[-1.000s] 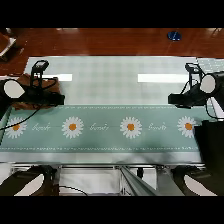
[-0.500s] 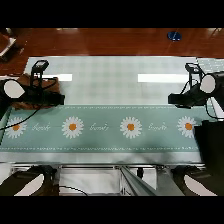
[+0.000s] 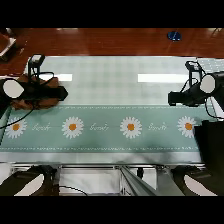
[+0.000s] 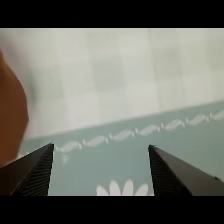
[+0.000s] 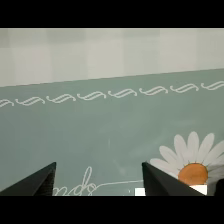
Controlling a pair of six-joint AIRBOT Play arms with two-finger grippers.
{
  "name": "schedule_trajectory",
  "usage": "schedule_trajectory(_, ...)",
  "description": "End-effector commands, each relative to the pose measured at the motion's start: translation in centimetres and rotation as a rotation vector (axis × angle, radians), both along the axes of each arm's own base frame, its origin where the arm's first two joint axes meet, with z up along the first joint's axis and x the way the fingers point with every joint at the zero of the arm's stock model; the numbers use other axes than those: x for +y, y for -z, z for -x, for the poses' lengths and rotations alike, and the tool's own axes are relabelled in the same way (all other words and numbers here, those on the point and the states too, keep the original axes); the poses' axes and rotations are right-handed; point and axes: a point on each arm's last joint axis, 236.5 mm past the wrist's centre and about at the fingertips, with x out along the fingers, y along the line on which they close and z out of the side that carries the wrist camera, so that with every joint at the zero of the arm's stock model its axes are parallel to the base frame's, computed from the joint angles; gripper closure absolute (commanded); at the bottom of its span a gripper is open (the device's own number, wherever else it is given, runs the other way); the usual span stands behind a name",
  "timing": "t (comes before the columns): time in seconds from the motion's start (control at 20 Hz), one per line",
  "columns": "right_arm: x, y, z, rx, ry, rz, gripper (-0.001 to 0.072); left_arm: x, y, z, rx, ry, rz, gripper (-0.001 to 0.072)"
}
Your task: Fold the shirts.
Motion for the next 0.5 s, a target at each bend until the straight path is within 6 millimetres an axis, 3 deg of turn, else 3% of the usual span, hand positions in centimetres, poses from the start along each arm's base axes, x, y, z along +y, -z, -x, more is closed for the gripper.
schedule_trajectory(0.0, 0.3, 0.1, 0.3, 0.013, -0.005, -0.009, 0.0094, 2.8, -3.6, -3.5, -0.152, -0.104, -0.017, 0.0005)
schedule_trajectory(0.15, 0.4, 0.2, 0.7, 0.032, -0.003, -0.014, 0.0094, 7.5, -9.0, -6.7, -0.324, -0.236, -0.011, 0.0006)
schedule_trajectory(0.25, 0.9, 0.2, 0.8, 0.033, -0.005, -0.035, 0.0094, 11.5, -11.0, -7.7, -0.391, -0.366, 0.017, 0.0008)
schedule_trajectory(0.35, 1.3, 0.2, 0.5, 0.022, -0.004, -0.053, 0.0094, 14.7, -9.6, -8.0, -0.358, -0.437, 0.007, 0.0008)
schedule_trajectory(0.45, 1.7, 0.1, 0.1, 0.005, -0.003, -0.069, 0.0094, 16.7, -5.7, -7.8, -0.25, -0.48, 0.0, 0.0008)
